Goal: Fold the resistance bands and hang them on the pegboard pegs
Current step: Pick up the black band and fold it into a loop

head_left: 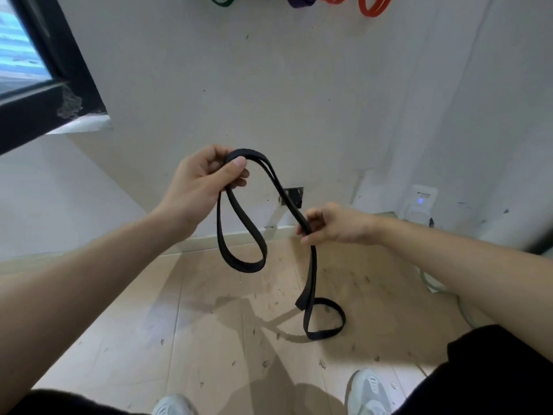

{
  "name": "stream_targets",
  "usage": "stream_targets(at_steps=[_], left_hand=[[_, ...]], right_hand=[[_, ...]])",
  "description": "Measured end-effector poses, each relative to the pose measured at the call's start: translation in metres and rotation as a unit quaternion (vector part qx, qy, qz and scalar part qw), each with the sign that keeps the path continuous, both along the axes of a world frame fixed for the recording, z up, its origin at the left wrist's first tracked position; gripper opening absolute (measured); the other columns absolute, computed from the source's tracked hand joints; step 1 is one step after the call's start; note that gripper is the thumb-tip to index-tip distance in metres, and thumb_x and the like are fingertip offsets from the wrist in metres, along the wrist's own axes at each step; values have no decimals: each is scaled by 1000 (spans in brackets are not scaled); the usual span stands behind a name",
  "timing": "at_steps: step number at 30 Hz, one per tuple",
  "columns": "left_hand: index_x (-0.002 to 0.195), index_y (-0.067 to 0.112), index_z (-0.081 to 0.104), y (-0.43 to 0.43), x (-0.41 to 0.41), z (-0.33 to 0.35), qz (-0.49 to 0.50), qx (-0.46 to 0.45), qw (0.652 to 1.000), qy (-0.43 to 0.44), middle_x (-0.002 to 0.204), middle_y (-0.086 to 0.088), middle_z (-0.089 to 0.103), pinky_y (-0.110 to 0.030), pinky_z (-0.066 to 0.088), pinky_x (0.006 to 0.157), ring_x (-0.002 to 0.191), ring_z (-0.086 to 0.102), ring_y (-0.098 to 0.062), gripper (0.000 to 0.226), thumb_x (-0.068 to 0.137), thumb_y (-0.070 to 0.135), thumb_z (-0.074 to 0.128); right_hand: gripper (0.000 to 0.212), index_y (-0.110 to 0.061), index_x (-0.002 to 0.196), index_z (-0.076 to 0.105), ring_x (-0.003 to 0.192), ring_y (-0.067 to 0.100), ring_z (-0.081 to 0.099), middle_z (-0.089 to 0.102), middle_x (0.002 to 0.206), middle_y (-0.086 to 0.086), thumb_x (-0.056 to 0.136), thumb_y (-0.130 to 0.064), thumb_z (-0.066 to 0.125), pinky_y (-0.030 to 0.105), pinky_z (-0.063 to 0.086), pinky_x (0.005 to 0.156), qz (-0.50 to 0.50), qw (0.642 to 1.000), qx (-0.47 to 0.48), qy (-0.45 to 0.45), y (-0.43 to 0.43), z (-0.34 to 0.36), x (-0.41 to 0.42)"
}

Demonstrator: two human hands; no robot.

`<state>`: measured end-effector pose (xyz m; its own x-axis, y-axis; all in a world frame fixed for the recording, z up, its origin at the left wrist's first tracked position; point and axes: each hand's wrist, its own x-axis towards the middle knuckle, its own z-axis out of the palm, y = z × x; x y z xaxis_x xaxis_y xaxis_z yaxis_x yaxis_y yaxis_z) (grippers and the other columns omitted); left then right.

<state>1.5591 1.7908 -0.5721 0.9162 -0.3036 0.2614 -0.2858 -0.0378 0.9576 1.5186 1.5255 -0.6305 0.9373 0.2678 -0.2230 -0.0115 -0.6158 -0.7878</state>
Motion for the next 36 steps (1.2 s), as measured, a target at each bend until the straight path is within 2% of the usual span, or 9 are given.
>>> stream_targets(at_steps=[4,7,12,16,19,24,29,33,36], left_hand=[[101,14,68,17,13,-13,4,76,996,36,78,3,70,-31,55,87,76,67,-13,8,94,14,70],[99,19,72,24,18,-21,2,159,986,57,82,-2,69,-34,52,90,80,66,-17,16,86,14,79],[101,23,72,15,13,-29,-32,241,967,69,90,-18,72,-38,52,88,82,66,-20,23,82,15,83],[101,22,73,-3,9,-25,-49,215,973,65,88,-5,75,-48,53,101,90,70,-21,22,84,10,80],[100,21,73,-17,5,-22,-62,187,979,58,88,-2,77,-46,52,104,96,73,-22,19,87,8,76],[101,14,71,-38,-5,-6,-98,86,990,45,87,0,75,-39,54,101,94,74,-24,14,88,9,74],[102,11,71,-49,-11,0,-100,49,994,20,88,-4,74,-32,58,89,84,70,-14,13,89,10,75],[101,7,71,-48,-12,3,-84,48,995,4,93,-8,73,-32,58,86,85,69,-14,12,90,10,74],[101,9,71,-42,-13,9,-61,27,998,-5,85,2,71,-31,58,82,77,66,-10,10,92,13,72]], right_hand=[[22,-8,108,65,85,10,69,71,90,1,88,-4,74,20,54,82,-42,997,56,-13,-9,14,1],[17,-11,103,66,88,12,70,73,92,2,89,-1,71,27,55,86,-64,991,101,-54,-11,28,0],[25,-8,119,68,93,15,69,72,108,19,94,-7,67,15,52,77,-73,981,119,-138,-2,58,-6],[29,-8,120,66,85,3,66,72,100,10,91,-8,71,13,50,78,-81,967,88,-226,4,80,-4],[26,-6,115,65,86,0,68,73,100,5,90,-9,72,13,50,79,-77,960,69,-260,5,91,-4],[24,-8,111,67,92,14,71,75,98,6,89,-10,74,22,55,83,-29,964,30,-264,15,89,-5],[31,-9,112,61,84,28,71,74,91,15,85,-6,78,32,58,74,-21,970,32,-240,20,83,-4],[28,-7,106,63,89,25,72,73,96,10,83,-1,76,41,58,86,-15,984,68,-167,22,66,-2],[15,-12,99,68,93,18,69,71,94,1,86,-7,75,42,55,96,3,994,19,-106,26,36,3]])
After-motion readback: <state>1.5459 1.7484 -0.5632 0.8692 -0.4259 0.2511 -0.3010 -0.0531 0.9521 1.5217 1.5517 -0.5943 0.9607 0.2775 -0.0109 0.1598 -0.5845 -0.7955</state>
